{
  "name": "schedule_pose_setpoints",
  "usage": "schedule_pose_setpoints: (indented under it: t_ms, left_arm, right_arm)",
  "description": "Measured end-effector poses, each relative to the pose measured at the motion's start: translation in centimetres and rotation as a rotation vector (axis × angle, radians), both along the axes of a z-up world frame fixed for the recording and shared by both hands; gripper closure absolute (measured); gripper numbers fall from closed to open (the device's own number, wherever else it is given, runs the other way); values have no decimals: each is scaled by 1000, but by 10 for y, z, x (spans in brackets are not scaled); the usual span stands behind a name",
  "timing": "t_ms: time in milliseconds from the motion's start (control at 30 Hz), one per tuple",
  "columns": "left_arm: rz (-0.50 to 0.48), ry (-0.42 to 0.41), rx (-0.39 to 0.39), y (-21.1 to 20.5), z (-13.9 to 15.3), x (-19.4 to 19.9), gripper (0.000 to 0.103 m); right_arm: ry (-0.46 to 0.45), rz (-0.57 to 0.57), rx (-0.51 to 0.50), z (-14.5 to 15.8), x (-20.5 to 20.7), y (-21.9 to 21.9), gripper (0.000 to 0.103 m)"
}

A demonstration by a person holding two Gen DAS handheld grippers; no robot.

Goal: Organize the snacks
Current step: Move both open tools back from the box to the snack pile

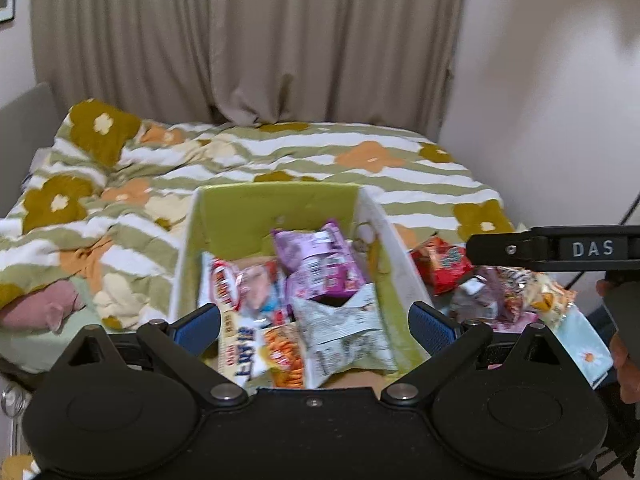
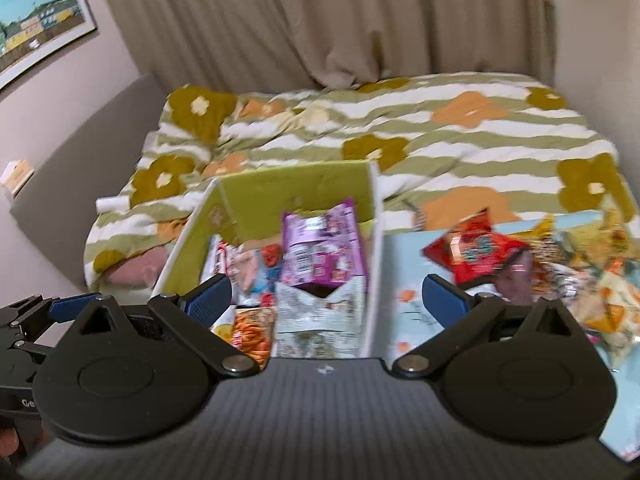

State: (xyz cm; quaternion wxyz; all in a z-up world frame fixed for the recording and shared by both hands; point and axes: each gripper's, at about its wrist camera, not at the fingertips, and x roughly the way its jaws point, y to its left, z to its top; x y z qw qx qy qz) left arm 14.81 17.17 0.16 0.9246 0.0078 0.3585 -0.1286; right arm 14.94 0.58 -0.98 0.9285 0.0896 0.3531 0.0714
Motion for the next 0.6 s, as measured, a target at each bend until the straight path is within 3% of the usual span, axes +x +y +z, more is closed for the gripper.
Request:
schedule_pose_setpoints:
  t_ms: [333, 600]
  left_arm:
    - [-95, -31, 6, -71, 12, -20, 1]
    - [-39, -29, -21, -145, 0, -33, 1]
  right_arm:
    - [-80, -74, -76, 18, -49, -78, 0]
    - [-87, -74, -137, 10, -61, -151, 0]
